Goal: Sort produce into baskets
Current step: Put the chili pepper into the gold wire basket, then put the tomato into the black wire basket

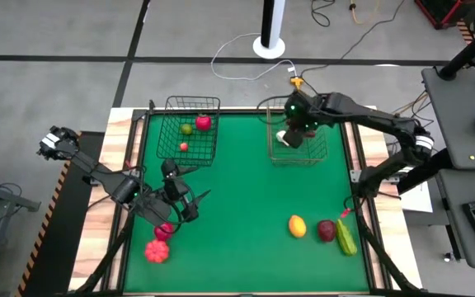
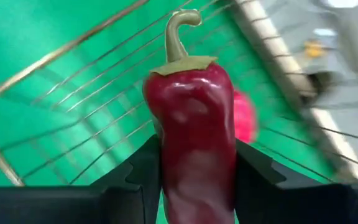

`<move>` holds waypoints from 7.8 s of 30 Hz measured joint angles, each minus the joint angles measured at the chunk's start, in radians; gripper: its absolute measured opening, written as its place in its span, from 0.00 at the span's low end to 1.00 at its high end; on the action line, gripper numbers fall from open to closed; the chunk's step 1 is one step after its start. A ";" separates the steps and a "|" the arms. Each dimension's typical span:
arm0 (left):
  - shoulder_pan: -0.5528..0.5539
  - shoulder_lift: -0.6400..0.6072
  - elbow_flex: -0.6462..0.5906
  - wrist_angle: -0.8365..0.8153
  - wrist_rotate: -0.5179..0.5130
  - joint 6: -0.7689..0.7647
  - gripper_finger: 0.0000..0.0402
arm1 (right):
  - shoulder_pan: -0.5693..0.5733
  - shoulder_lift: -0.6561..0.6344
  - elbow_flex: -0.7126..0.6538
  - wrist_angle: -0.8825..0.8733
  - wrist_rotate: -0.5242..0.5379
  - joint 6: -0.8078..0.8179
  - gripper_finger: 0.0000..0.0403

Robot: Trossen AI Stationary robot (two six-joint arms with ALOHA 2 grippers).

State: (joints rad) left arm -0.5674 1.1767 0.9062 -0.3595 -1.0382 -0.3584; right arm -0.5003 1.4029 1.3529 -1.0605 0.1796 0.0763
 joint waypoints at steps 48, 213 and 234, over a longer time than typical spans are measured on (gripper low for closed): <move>0.000 0.000 0.038 -0.093 0.254 -0.112 0.87 | 0.029 -0.029 -0.137 0.189 -0.153 -0.165 0.64; 0.292 0.511 -0.248 1.935 1.343 0.230 0.76 | 0.835 0.202 -0.284 1.796 -0.100 -0.636 0.75; 0.302 0.449 -0.275 1.921 1.329 0.144 0.76 | 0.833 0.122 -0.299 1.690 0.026 -0.675 0.67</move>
State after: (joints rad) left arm -0.2654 1.6254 0.6312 1.5614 0.2913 -0.2143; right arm 0.3332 1.5248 1.0534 0.6293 0.2055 -0.5989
